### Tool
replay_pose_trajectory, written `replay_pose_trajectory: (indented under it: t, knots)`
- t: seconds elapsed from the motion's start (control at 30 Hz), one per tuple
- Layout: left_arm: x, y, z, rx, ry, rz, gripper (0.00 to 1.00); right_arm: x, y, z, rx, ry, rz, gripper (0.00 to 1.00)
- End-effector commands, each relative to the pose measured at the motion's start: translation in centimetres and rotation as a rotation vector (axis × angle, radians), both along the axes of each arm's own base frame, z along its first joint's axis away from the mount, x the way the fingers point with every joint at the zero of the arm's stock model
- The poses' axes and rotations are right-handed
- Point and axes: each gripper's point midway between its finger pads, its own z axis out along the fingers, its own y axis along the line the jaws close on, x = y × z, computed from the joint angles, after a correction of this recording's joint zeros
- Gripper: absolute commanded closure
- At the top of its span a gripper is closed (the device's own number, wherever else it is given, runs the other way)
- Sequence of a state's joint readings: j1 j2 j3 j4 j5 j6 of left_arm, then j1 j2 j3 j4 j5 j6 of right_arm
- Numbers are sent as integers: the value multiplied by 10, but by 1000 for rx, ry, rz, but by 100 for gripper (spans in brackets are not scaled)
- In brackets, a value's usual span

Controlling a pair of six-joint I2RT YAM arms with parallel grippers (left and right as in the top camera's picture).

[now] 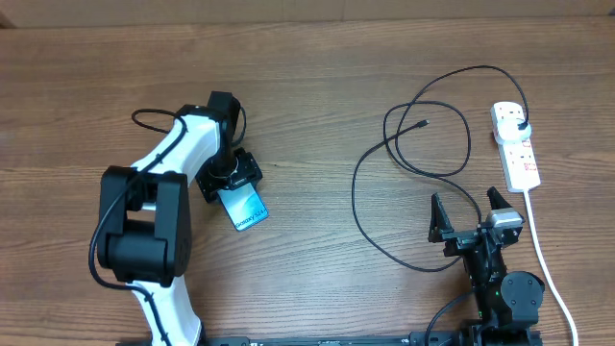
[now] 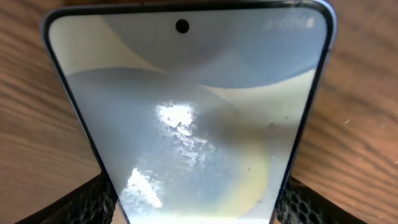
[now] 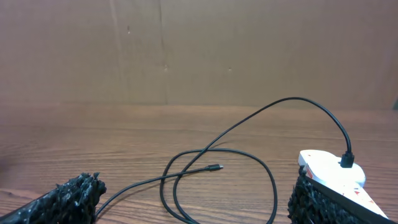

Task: Plug charger to phone and switch on socket
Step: 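Lift the phone with the left gripper and tilt it upright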

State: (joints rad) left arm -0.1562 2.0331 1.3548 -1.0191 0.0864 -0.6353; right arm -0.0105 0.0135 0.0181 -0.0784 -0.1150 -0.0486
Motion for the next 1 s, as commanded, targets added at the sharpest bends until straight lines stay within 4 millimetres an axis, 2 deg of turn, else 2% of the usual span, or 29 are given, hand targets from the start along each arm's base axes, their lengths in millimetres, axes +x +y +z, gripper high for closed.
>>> replay_pose_trajectory:
  t: [0.0, 0.17, 0.37, 0.57, 0.73, 0.97]
  knots:
    - [5, -10, 6, -50, 26, -2, 27, 0, -1, -2, -2, -5, -6, 0]
    - [8, -14, 27, -72, 45, -26, 29, 0, -1, -1, -2, -6, -6, 0]
    - [6, -32, 42, -187, 60, -86, 31, 0, -1, -1, -2, -6, -6, 0]
    - [-6, -64, 59, -409, 96, -143, 32, 0, -1, -2, -2, -5, -6, 0]
    - [-21, -79, 72, -521, 156, -139, 32, 0, -1, -2, -2, -5, -6, 0]
    - [-32, -109, 104, -782, 180, -158, 32, 0, -1, -2, -2, -5, -6, 0]
